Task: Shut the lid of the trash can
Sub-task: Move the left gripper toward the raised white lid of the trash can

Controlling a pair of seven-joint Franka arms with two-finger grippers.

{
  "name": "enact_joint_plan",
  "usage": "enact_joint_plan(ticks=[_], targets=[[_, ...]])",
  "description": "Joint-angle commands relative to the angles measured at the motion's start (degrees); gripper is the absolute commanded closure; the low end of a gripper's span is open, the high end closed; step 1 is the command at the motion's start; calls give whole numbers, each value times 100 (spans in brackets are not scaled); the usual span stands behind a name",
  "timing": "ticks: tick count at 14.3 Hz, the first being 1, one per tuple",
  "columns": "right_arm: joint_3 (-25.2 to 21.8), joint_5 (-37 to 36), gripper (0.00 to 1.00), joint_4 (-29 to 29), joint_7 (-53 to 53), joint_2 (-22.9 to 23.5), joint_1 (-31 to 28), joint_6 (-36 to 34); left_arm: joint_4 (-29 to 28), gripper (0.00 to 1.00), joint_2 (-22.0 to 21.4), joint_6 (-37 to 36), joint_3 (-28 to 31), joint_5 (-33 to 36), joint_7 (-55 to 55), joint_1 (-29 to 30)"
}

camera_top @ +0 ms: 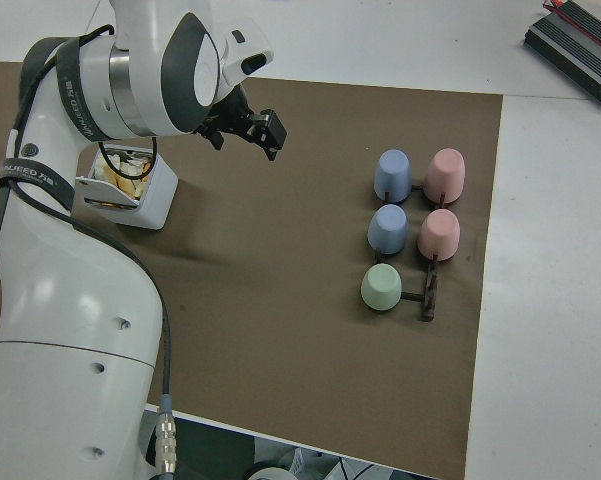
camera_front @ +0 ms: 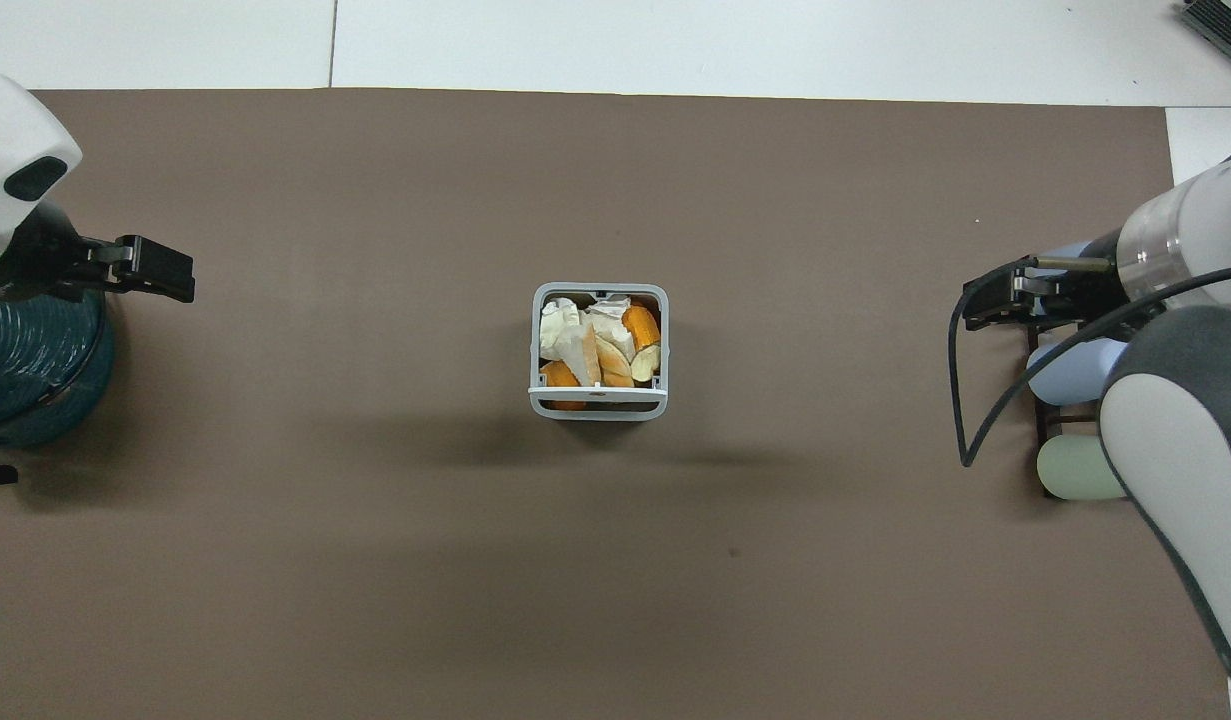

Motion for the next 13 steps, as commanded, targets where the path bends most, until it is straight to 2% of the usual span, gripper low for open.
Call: enact_joint_plan(ticks=[1, 7, 12, 13], targets=[[66, 23, 0, -144, 45, -112, -96, 95, -226, 0, -209, 120, 41, 134, 6, -72], [66, 23, 0, -144, 45, -112, -96, 95, -253, 0, -209, 296, 24, 125, -47, -248], [66, 23, 0, -144, 45, -112, -96, 95, -638, 0, -375, 358, 24, 108, -405, -941], [66, 23, 0, -144, 45, -112, -87, 95, -813, 17, -471, 436, 24, 73, -834, -1081]])
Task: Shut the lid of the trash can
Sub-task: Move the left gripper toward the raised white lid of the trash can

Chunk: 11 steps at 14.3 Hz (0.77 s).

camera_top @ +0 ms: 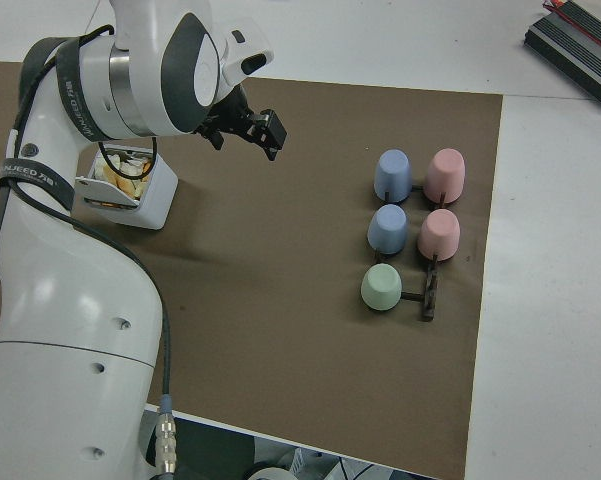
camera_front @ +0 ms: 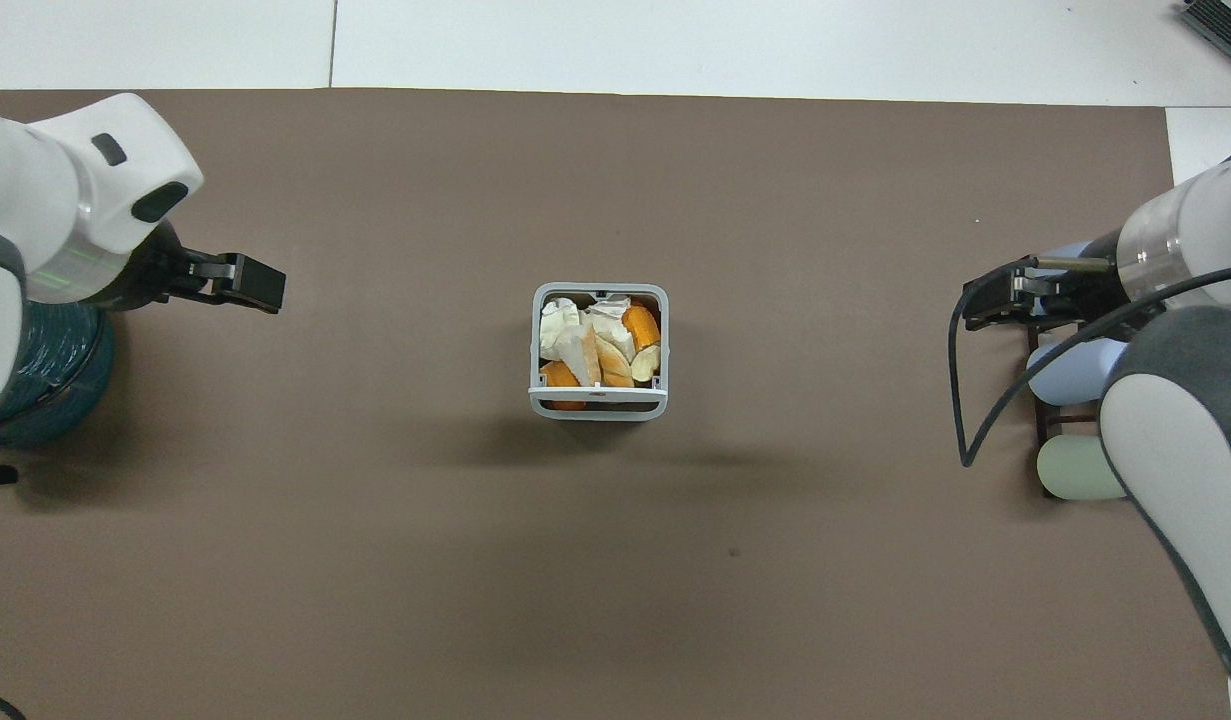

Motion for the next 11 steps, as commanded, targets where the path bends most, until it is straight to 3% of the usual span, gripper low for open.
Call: enact_joint_plan(ticks=[1, 2, 4, 5, 11], targets=[[66, 23, 0, -144, 45, -112, -96, 95, -844, 27, -492, 466, 43, 29, -928, -415], [66, 23, 0, -144, 45, -112, -96, 95, -1169, 31, -632, 782, 43, -32, -1254, -634], [66, 23, 0, -144, 45, -112, -96, 95, -1714, 62, -817, 1293, 43, -50, -1686, -1065], [66, 23, 0, -144, 45, -112, -96, 95, -1830, 70, -853, 1373, 43, -50, -1853, -1267], [66, 23, 0, -144, 45, -112, -96, 95, -2112, 94, -800, 1812, 43, -393, -2775, -2208]])
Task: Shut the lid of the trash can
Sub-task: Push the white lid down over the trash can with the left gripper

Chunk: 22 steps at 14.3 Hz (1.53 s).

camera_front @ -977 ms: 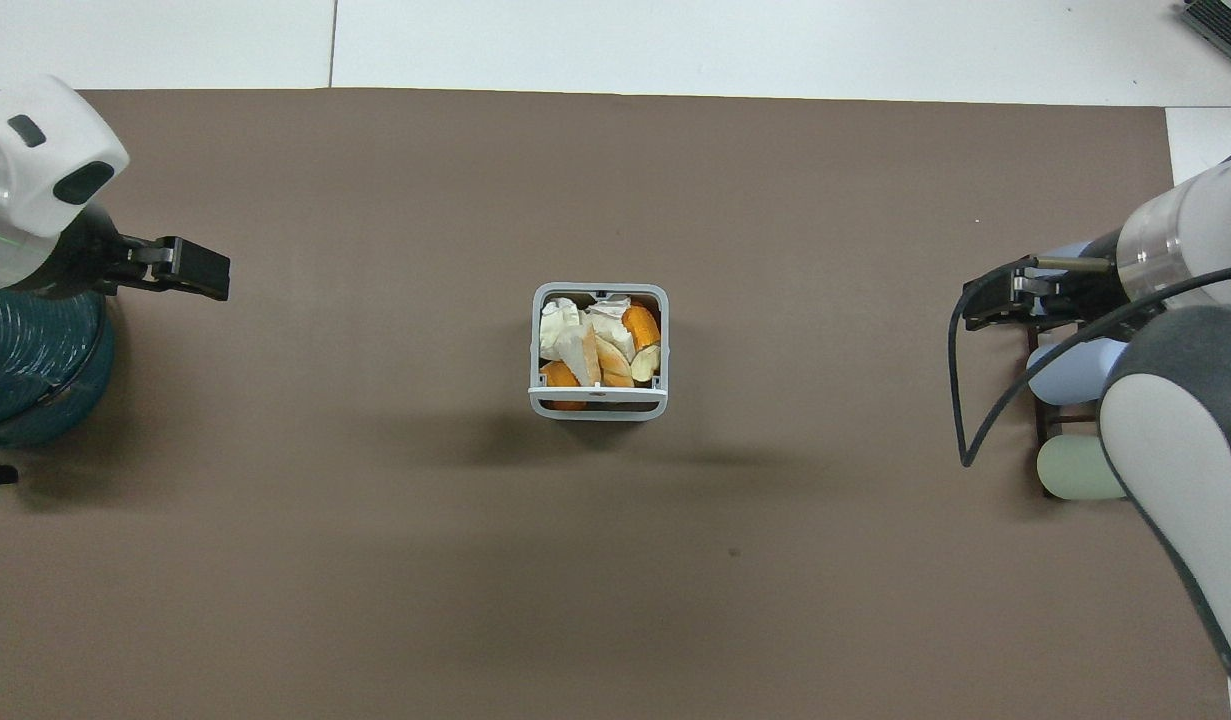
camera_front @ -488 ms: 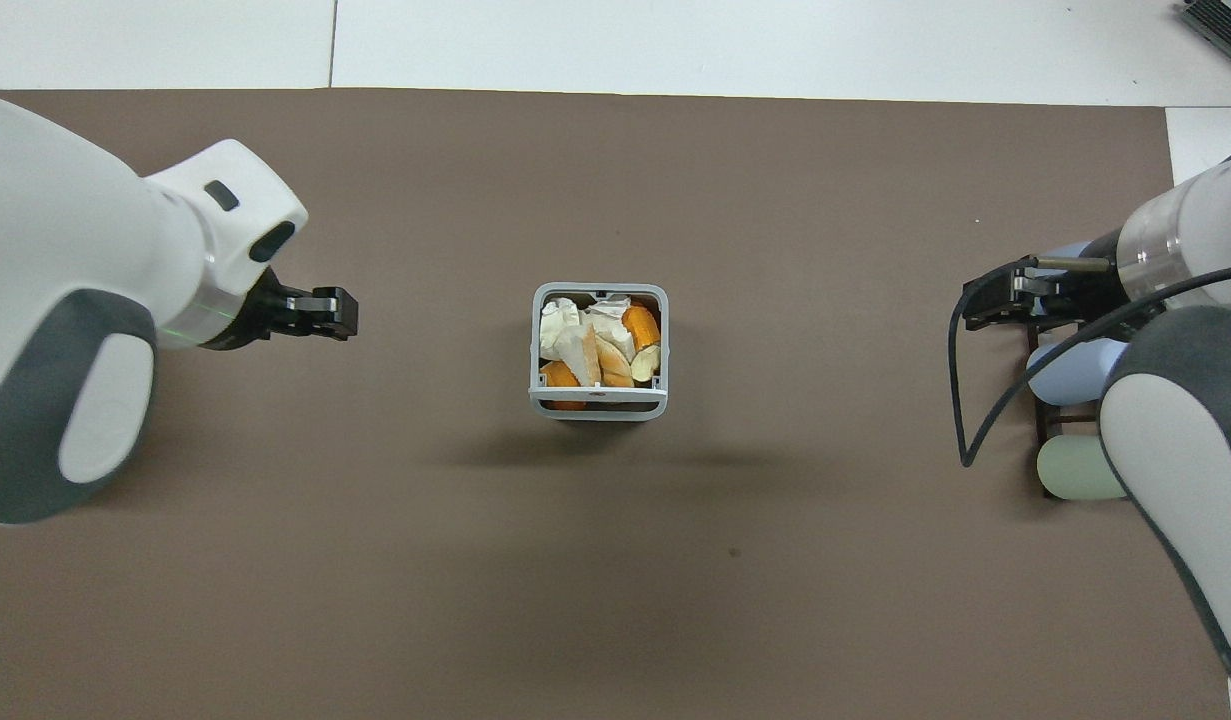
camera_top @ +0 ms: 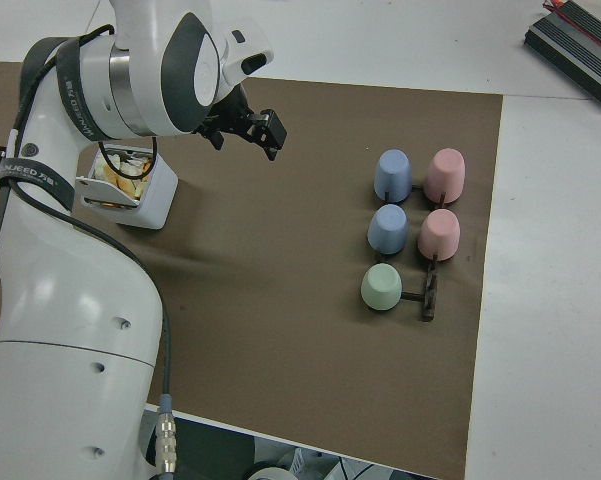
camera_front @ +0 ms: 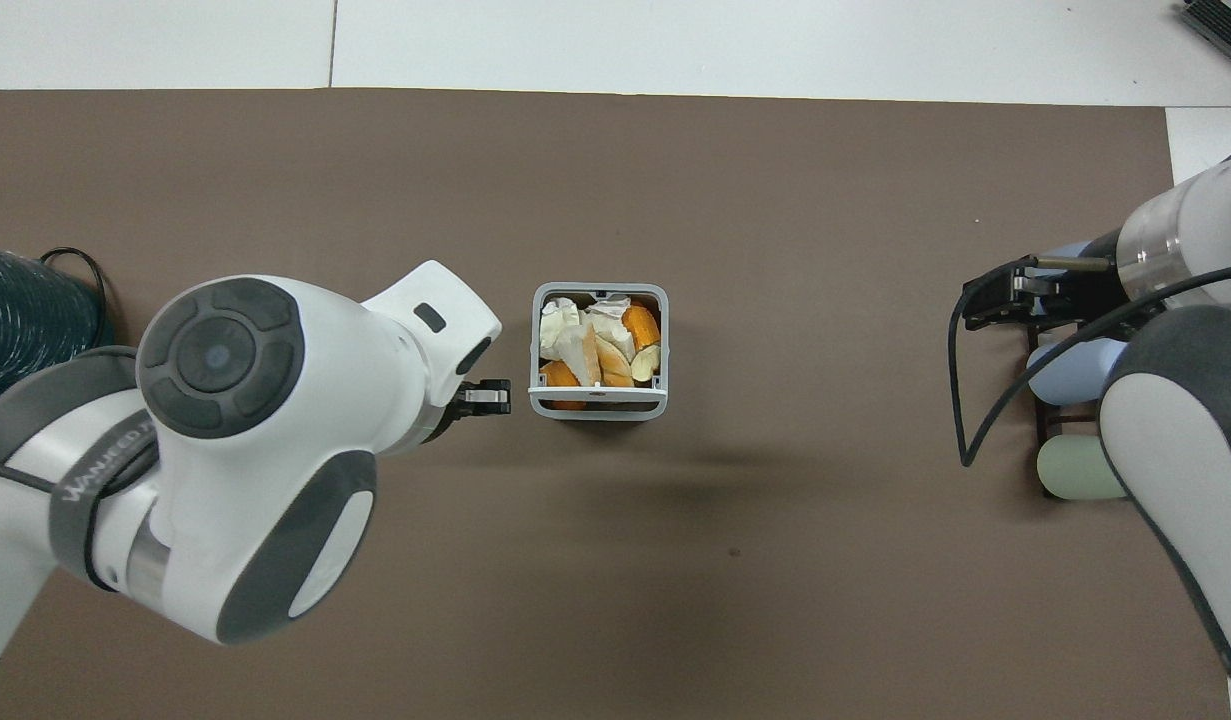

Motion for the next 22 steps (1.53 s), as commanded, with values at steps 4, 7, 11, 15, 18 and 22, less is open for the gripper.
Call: enact_joint_plan(ticks=[4, 7, 11, 15, 18, 22], targets=[[66, 23, 0, -144, 45, -112, -96, 86, -362, 100, -143, 477, 94, -198, -758, -642], [66, 23, 0, -144, 45, -112, -87, 95, -397, 100, 76, 1275, 94, -287, -1040, -721], [66, 23, 0, -144, 45, -112, -96, 95, -380, 100, 489, 2269, 103, -568, -1076, -634], [66, 23, 0, -144, 45, -112, -96, 95, -336, 100, 788, 3008, 103, -629, -1067, -423], [66, 23, 0, -144, 45, -112, -96, 95, -231, 100, 1060, 3553, 112, -911, -1058, -396], [66, 23, 0, -144, 45, -112, -96, 95, 322, 100, 1788, 3686, 112, -911, -1076, -405]])
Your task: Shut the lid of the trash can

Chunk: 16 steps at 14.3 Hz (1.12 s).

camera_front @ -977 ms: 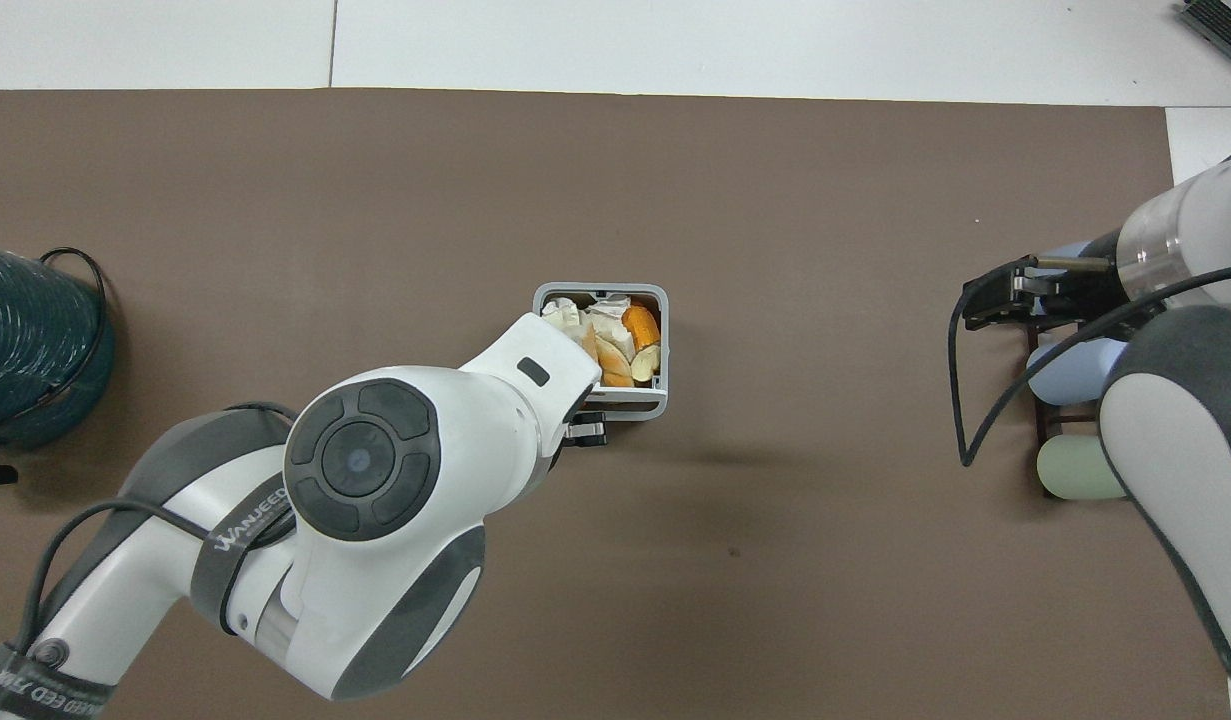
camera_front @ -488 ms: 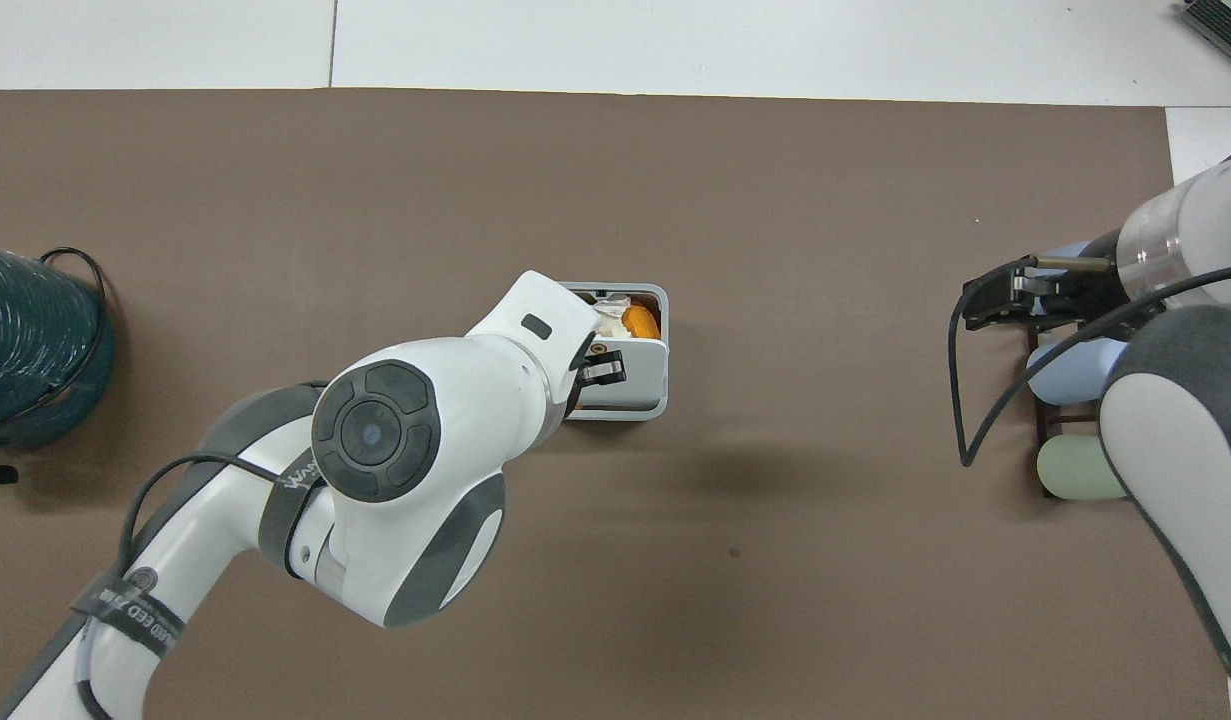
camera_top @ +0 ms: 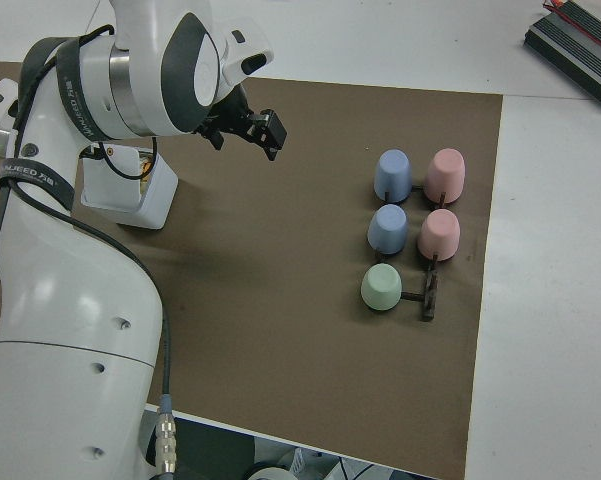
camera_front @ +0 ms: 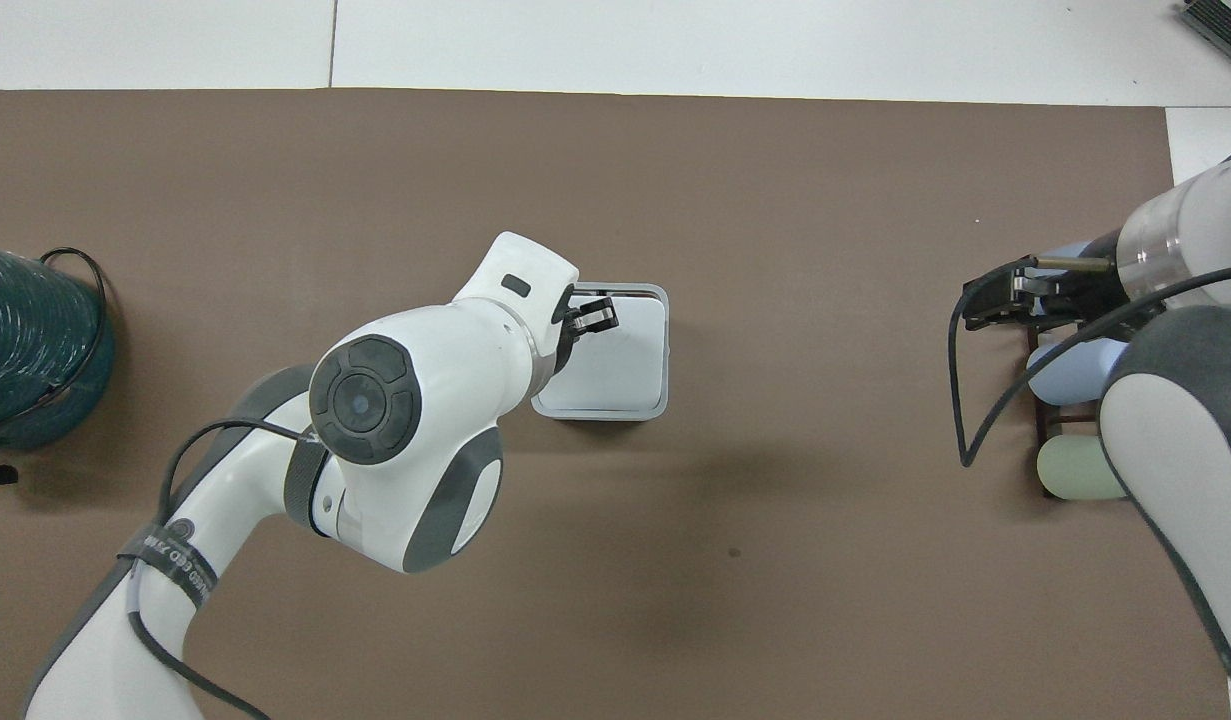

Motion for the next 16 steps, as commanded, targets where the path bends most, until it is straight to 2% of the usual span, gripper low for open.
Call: enact_joint_plan(ticks=[1, 8, 11, 13, 16], targets=[[66, 23, 0, -144, 45, -112, -96, 95, 507, 100, 622, 182, -9, -114, -29, 7], [66, 23, 0, -144, 45, -112, -96, 95, 517, 100, 1150, 639, -9, -105, 50, -1], [66, 23, 0, -144, 45, -112, -96, 95, 525, 100, 1177, 553, -1, -79, 68, 7], [66, 23, 0, -144, 45, -112, -96, 95, 788, 100, 1168, 142, 26, -43, 59, 16], [66, 23, 0, -144, 45, -112, -96, 95, 1376, 100, 967, -1236, 52, -8, 181, 515]])
